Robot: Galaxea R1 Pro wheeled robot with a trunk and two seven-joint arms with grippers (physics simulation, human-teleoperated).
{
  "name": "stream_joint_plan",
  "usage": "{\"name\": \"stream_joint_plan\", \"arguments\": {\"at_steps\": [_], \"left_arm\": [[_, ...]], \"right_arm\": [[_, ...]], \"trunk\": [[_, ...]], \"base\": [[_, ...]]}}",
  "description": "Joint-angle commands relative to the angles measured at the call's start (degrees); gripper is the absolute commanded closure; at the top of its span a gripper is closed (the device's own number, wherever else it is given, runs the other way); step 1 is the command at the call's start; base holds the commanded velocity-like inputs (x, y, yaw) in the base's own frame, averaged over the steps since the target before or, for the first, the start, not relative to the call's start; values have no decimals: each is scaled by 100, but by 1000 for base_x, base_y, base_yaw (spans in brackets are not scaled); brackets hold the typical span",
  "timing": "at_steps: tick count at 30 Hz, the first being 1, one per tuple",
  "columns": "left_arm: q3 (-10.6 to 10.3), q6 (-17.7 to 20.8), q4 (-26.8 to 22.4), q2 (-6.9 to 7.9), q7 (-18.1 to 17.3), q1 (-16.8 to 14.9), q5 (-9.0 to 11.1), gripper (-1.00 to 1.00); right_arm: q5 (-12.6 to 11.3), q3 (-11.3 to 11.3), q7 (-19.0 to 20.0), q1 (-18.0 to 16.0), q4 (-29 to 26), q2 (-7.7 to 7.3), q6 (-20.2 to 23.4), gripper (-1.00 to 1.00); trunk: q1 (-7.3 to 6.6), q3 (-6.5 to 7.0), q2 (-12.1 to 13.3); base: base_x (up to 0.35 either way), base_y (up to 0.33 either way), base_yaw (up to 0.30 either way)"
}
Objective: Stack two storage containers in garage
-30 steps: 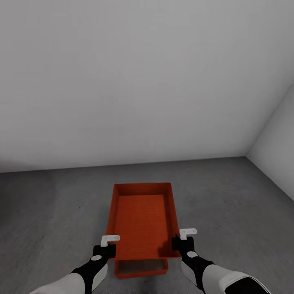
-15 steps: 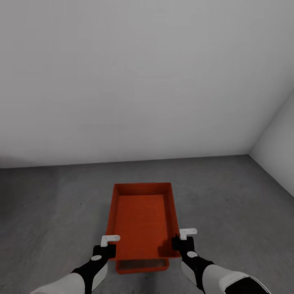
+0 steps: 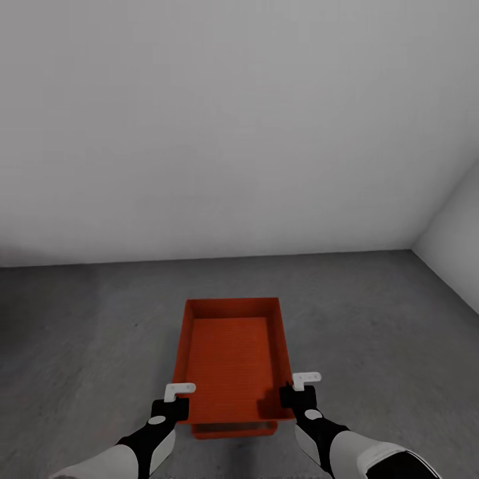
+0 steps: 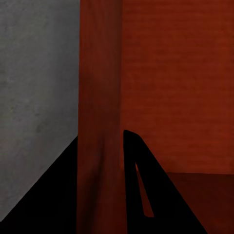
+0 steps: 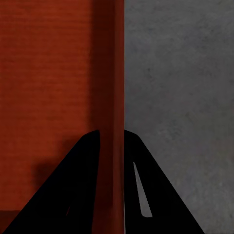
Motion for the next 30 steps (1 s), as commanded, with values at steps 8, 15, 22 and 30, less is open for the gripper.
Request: {"name": "stream_joint_plan", "arguments": {"at_steps": [8, 15, 22, 30], "left_arm": [[14, -10, -13, -17, 30, -5, -7, 100], [14, -10, -13, -17, 30, -5, -8, 100], [14, -10, -13, -17, 30, -5, -7, 100], [14, -10, -13, -18, 30, -5, -7, 100]], "right_arm": [[1, -297, -8, -7, 9, 56, -4, 100], [-3, -299, -8, -7, 9, 56, -4, 100], [0, -301, -8, -7, 9, 56, -7, 100], [-3, -298, -8, -6, 9, 56, -5, 100]], "trunk": [[1, -77, -7], [1, -126, -7], [1, -133, -7], [1, -133, -7]], "base": [[0, 0, 65], [0, 0, 37], [0, 0, 3], [0, 0, 0]]}}
